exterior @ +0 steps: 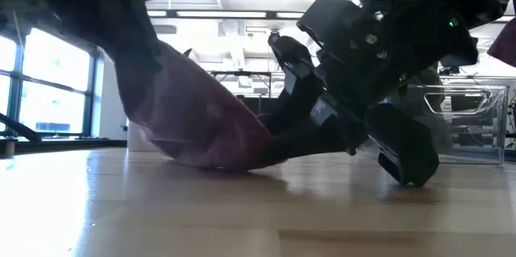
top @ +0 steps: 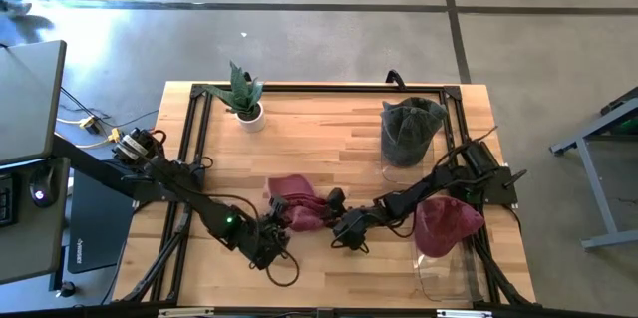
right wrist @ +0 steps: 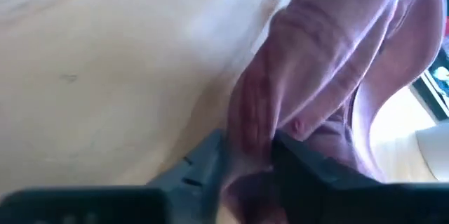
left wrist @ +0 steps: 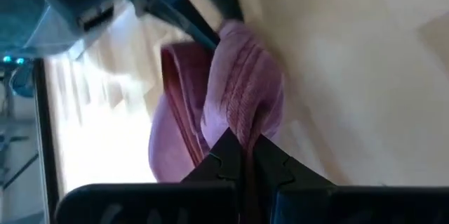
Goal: Pick & Place hat
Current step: Put the red cap into the bottom transparent bin
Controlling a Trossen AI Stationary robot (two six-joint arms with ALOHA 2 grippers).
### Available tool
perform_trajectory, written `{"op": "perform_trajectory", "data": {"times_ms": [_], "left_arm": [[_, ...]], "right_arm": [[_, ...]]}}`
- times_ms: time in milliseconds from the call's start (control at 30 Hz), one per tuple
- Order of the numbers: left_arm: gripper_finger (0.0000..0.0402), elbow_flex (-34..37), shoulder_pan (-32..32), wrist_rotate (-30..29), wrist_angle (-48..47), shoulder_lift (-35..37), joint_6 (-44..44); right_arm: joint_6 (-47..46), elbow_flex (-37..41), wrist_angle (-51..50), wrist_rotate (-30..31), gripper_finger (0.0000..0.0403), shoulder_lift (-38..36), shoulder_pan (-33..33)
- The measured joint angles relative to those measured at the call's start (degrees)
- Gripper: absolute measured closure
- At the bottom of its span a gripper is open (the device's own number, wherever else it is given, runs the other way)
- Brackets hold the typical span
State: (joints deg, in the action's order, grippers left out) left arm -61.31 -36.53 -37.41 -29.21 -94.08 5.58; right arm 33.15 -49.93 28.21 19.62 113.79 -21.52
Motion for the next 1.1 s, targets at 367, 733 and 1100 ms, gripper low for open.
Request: {"op": "perform_trajectory", "data": {"times_ms": [367,733,1100], "left_arm": [[0.0401,-0.1,0.5,17.9,7.9,-0.6,6.4],[0.0291,-0.1,4.8,13.7,9.8,-1.5,14.8],[0.0224,-4.1,3.6,15.1,8.6,-1.5,10.0]], "right_arm": [[-7.5,0.0,-3.9,-34.0,0.0374,-9.7,3.1],[-16.2,-3.0,-9.9,-49.2,0.0385,-9.5,4.5],[-14.9,-3.1,-13.7,-41.0,0.0393,-9.5,4.5]]}}
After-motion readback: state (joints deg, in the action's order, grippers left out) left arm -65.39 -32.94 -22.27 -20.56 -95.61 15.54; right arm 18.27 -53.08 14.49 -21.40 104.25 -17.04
